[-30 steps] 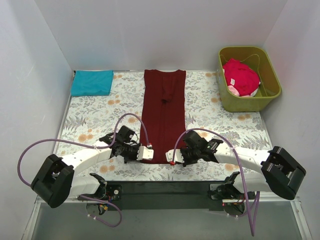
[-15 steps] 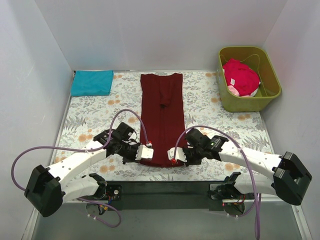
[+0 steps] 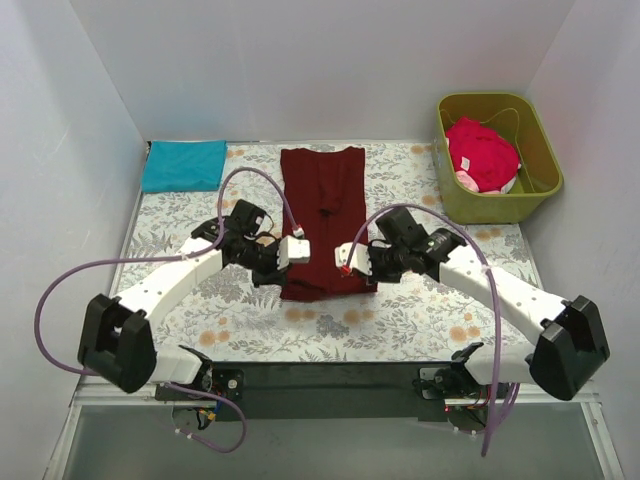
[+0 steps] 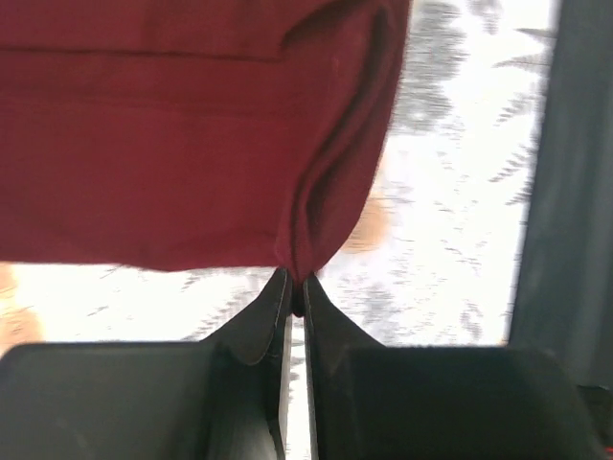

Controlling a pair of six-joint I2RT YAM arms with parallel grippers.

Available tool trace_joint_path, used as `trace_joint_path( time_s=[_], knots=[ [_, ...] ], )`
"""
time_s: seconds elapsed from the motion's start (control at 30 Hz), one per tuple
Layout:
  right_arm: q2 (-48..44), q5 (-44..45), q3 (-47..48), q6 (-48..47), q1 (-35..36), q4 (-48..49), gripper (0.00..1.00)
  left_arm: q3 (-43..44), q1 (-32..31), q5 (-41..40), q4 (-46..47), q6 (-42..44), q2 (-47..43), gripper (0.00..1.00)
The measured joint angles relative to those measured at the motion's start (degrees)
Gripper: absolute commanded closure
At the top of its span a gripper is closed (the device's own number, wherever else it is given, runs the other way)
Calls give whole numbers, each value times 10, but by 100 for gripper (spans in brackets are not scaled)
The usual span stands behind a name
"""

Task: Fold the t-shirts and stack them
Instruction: Fold the tshirt

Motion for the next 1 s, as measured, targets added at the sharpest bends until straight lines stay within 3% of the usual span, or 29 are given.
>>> trace_joint_path(
  time_s=[0.17,0.47,1.0],
  knots=[
    [72,-5,63,-45,-55,0,99,61,54,7,26,14,94,100],
    [200,-24,160,-102,-129,16,99,156,94,11,78,36,238,100],
    [377,-42,322,-142,-170,34,99,330,137,10,104,56,423,100]
  ],
)
